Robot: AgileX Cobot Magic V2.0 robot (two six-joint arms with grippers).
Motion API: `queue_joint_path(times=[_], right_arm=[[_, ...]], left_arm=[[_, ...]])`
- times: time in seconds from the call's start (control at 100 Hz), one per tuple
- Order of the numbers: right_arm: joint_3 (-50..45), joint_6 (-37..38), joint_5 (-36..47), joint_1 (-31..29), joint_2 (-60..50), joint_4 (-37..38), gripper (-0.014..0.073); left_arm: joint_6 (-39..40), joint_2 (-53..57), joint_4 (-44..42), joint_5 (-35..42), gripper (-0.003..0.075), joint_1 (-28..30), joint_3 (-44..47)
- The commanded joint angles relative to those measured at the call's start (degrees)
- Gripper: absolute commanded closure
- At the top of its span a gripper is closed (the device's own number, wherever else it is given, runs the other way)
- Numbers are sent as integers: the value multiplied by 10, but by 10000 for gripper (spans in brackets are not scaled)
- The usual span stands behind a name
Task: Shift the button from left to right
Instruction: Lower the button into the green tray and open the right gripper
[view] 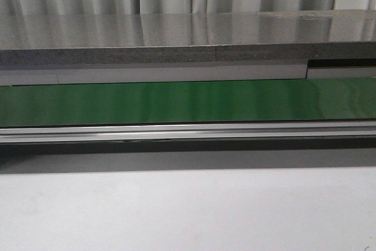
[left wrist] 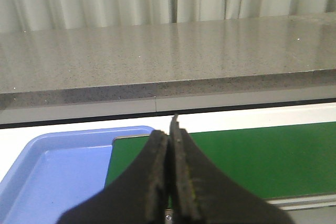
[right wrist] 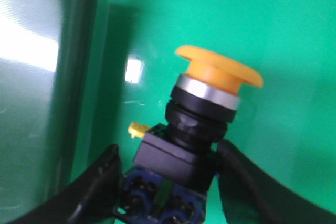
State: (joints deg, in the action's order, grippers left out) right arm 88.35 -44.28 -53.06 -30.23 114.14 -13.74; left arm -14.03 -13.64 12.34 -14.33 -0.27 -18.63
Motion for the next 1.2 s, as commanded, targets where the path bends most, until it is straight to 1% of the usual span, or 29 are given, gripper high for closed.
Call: queue_joint_path(times=[0.0,0.23,0.29,0.34,0.49,0.54,0.83,1.03,1.1,1.19], right_arm=[[18,-6,10,-4,-23,-12,398],[18,-6,-2,-4,-7,-11,398],[18,-6,2,-4,-7,-11,385],[19,-6,1,-4,-7,-11,351],[19,-6,1,-4,-7,-6,179],[19,-6,1,-4,-7,-2,149],[19,-1,1,-4,-10,4,146],[19,11,22,-4,-38,4,146],[19,19,33,-4,-53,-1,146],[19,21,43,-4,-74,-26,146]], left_arm=[[0,-6,6,48,740,-4,-15],[0,-6,6,48,740,-4,-15],[0,-6,6,48,740,-4,-15],[0,-6,6,48,740,-4,-15],[0,-6,6,48,740,-4,-15],[0,-6,6,48,740,-4,-15],[0,-6,6,48,740,-4,-15],[0,-6,6,48,740,-4,-15],[0,-6,6,48,740,-4,-15],[0,-6,6,48,740,-4,-15]])
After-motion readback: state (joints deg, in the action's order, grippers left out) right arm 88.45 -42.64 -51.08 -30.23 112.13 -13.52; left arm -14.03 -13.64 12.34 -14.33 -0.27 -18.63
